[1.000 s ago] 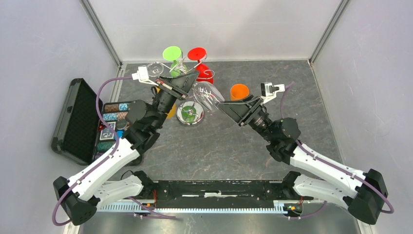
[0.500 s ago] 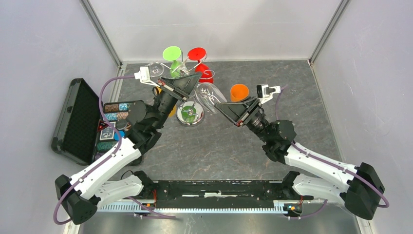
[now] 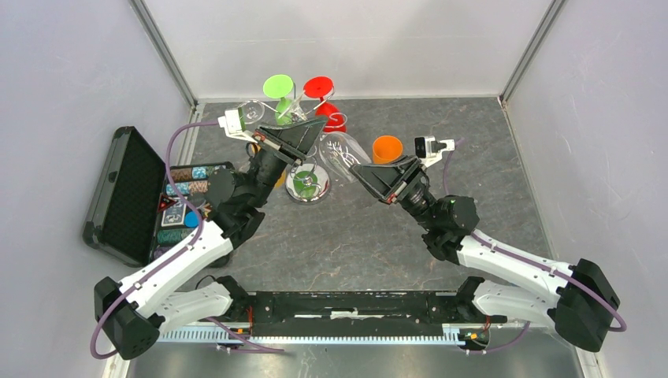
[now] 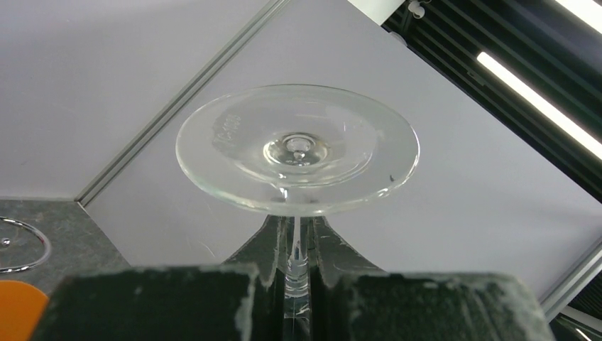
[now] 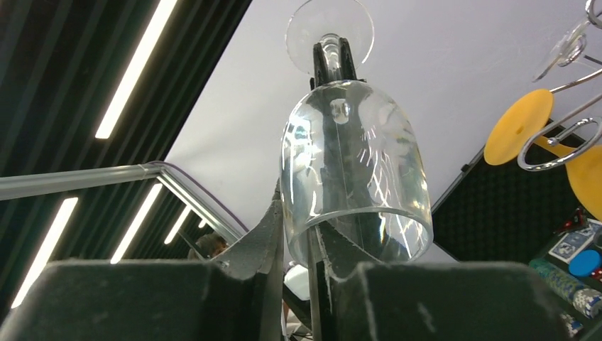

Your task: Take the wine glass off the wine glass rack

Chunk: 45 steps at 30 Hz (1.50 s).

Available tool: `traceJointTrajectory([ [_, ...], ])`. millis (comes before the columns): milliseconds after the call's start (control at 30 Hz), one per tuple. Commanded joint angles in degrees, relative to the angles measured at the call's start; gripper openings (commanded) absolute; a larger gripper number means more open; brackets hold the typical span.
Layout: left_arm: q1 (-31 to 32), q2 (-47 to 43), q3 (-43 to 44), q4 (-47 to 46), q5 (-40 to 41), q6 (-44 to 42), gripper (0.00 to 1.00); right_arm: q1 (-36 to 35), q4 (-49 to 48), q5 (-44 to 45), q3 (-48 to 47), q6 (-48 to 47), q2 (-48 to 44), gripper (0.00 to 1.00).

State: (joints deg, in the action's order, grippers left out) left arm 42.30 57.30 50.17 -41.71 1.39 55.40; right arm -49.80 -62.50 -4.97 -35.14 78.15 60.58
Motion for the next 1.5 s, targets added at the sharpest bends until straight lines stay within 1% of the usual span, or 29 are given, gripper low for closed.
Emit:
traceJointTrajectory([
  [0,0.35,-0.43,-0.58,-6.02,-4.73,-0.62,0.11,0.1,-2.56,1.87,0.41,0.16,-0.07,0.12],
  [67,0.33,-0.52,-0.64,-6.35,-5.11,-0.98,0.16,0.08,-2.56,2.11,0.5,-0.36,-0.25,0.03],
  [100,0.34,-0.6,-0.67,-6.43,-5.31,-1.15,0.19,0.14,-2.62,2.25,0.55,-0.56,-0.42,0.0],
  [267,0.32,-1.46,-1.51,-7.37,-5.79,-2.03,0.44,0.07,-2.73,3.24,0.62,-2.89,-1.23,0.0],
  [300,0.34,-1.61,-1.72,-7.58,-5.9,-2.31,0.47,0.07,-2.36,3.59,0.52,-3.67,-1.58,0.0],
  [333,0.33,-1.86,-1.83,-7.68,-6.05,-2.51,0.54,0.15,-2.0,3.89,0.27,-4.53,-1.87,0.0],
  [367,0.32,-1.99,-1.79,-7.66,-6.32,-3.08,0.65,0.15,-1.68,4.16,0.09,-5.65,-2.3,0.0],
  [467,0.37,-2.54,-1.33,-5.95,-7.03,-4.57,0.85,0.14,-1.73,5.37,0.15,-8.23,-3.42,0.0],
  [533,0.32,-3.01,-1.35,-4.88,-7.04,-5.09,0.93,0.14,-1.62,7.07,0.32,-10.0,-4.34,0.0],
  [567,0.33,-3.3,-1.5,-3.98,-6.79,-5.41,0.95,0.13,-1.51,7.6,0.33,-11.08,-4.85,0.0],
  [633,0.33,-4.14,-1.36,-0.48,-5.23,-6.98,0.98,0.1,-0.82,8.47,-0.16,-14.07,-6.02,0.0],
  [733,0.34,-5.9,0.76,11.37,1.38,-9.06,1.0,0.13,4.51,9.53,-2.64,-21.59,-8.18,0.0],
  [833,0.32,-7.43,0.57,13.0,2.48,-11.36,1.0,0.06,13.51,12.05,-6.2,-30.15,-10.95,0.0],
  [933,0.32,-9.03,0.52,13.82,2.61,-14.99,1.0,0.21,27.6,15.38,-12.56,-40.03,-12.68,0.0],
  [1000,0.32,-10.69,1.17,17.15,3.2,-18.67,1.0,0.16,41.12,19.17,-19.02,-46.98,-12.77,0.0],
  [1100,0.32,-13.22,1.76,22.2,5.11,-23.73,1.0,0.2,58.25,27.84,-27.43,-56.79,-11.89,0.0],
  [1200,0.32,-15.23,2.42,27.09,6.89,-28.26,1.0,0.14,73.97,39.51,-36.15,-65.0,-9.21,0.0],
  [1300,0.32,-17.04,3.2,30.88,7.63,-32.2,1.0,0.31,83.92,50.18,-42.09,-70.79,-6.0,0.0],
  [1367,0.32,-18.31,4.29,34.0,7.53,-36.73,1.0,1.01,91.34,54.67,-46.46,-73.12,-2.7,0.0],
  [1433,0.37,-19.07,6.35,39.88,9.66,-40.78,1.0,3.77,96.77,55.0,-49.21,-73.79,0.09,0.0],
  [1467,0.32,-19.36,7.36,42.06,12.19,-41.68,1.0,5.89,98.26,52.94,-49.5,-73.99,0.94,0.0],
])
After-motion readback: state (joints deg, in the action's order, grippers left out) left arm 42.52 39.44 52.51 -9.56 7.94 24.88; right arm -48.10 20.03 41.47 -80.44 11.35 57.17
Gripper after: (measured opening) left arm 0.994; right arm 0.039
